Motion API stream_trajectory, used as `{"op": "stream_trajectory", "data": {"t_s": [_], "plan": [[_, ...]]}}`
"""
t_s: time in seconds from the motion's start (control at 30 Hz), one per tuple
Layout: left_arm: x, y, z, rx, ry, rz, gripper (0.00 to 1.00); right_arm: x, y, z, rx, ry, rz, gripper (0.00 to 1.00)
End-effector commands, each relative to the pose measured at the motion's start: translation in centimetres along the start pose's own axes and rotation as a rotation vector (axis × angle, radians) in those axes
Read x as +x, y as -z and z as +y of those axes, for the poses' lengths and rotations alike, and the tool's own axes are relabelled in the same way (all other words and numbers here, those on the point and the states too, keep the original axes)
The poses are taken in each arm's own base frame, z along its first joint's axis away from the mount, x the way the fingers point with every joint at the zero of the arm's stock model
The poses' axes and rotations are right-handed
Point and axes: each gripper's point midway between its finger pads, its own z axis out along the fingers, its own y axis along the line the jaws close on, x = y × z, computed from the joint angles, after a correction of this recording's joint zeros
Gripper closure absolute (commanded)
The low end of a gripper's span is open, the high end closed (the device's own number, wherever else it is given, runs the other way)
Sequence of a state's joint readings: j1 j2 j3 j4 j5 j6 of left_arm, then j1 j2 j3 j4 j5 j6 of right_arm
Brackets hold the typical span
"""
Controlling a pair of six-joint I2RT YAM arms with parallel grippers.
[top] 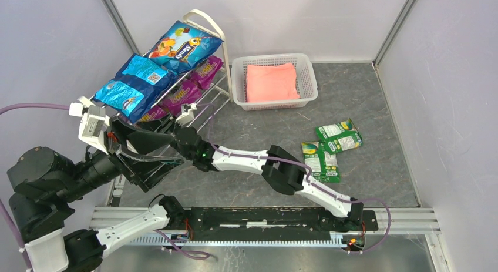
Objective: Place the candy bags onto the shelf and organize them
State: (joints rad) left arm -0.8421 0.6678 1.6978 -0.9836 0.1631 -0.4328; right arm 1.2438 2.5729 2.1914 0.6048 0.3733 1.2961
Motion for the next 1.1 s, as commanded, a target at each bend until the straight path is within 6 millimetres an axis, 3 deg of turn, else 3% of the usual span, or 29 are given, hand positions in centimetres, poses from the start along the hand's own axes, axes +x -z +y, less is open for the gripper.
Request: {"op": "stream_trajectory", "data": {"t_s": [0.0,0.13,0.23,0.33,0.6,0.8,0.97,1.07], "plan": [[-0.5,-0.7,-0.4,0.027,-0.015,-0.013,0.0,-2.1,-0.4,4.6,-0.094,-0.065,-0.06,0.61],[-0.4,-0.9,-0.3,0.024,-0.017,-0.009,0.0,-1.1,0.6,3.4,-0.048,-0.054,0.013,0.58],[-0.4,-1.0,-0.2,0.016,-0.018,-0.007,0.0,-0.9,1.6,2.8,0.003,-0.024,0.057,0.45],[-0.3,-1.3,0.0,0.01,-0.018,0.0,0.0,-1.0,2.4,2.8,0.035,0.005,0.085,0.32],[-0.1,-1.9,0.2,0.0,-0.012,0.013,0.0,-0.9,4.9,2.4,0.085,0.026,0.171,0.19],[0.1,-2.4,0.6,-0.014,-0.007,0.027,0.0,-1.6,6.9,3.3,0.05,0.12,0.263,0.08],[0.4,-2.9,1.0,-0.035,-0.007,0.042,0.0,-4.1,12.1,2.5,0.038,0.285,0.307,0.06],[0.8,-3.5,1.6,-0.054,-0.009,0.058,0.0,-7.0,16.3,-0.5,0.066,0.506,0.347,0.06]]}}
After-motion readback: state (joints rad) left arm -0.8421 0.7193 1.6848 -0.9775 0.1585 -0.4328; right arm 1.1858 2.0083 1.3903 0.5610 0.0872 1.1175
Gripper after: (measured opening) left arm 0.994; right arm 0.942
